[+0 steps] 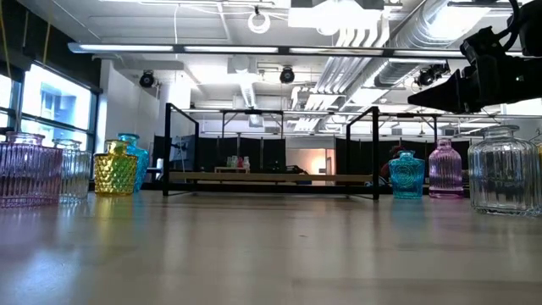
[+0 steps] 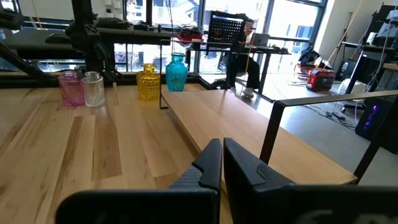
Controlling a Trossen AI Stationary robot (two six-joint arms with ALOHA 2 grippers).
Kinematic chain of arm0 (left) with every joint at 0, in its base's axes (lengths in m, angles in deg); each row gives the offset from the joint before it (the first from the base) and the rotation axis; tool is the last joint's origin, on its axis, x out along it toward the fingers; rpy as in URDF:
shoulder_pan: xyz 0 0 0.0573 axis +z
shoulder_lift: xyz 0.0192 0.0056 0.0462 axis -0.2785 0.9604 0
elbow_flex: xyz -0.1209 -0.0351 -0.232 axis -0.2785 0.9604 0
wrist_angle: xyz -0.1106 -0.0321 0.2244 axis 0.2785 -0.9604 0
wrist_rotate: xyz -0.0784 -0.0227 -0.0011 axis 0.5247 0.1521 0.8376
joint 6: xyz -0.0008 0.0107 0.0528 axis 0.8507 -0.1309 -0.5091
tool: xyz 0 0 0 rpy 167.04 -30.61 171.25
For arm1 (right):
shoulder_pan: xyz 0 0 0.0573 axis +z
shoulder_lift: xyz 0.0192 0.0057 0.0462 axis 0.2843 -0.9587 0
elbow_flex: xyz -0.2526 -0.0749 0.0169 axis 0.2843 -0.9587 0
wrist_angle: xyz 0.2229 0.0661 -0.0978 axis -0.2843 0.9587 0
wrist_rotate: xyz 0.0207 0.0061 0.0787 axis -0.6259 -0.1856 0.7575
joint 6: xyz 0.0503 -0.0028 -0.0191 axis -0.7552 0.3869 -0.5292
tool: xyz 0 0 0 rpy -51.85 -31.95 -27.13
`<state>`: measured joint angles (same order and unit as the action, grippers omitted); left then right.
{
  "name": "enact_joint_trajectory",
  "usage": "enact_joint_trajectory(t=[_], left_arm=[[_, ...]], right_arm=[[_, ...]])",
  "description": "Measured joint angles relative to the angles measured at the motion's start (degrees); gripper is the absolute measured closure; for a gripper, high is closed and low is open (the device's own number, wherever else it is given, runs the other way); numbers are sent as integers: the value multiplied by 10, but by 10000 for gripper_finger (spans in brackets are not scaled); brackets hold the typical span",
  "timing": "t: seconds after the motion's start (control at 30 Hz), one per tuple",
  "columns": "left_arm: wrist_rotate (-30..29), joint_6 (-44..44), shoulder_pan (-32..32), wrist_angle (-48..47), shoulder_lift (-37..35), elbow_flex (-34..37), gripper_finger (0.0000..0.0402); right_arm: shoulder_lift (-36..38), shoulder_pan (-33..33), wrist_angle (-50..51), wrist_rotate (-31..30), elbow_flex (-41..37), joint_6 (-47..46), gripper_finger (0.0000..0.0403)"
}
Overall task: Sort vases onto shelf
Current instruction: Put the bottom transparent vase on the shelf
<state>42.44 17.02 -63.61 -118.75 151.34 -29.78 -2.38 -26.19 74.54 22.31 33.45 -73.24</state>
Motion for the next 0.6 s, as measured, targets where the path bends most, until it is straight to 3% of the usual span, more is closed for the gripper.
enact_joint_trajectory(t=[0.6], left_arm=[[5, -3, -26, -4, 0, 0, 300]], right_arm=[[0, 0, 0, 0, 0, 0, 403]])
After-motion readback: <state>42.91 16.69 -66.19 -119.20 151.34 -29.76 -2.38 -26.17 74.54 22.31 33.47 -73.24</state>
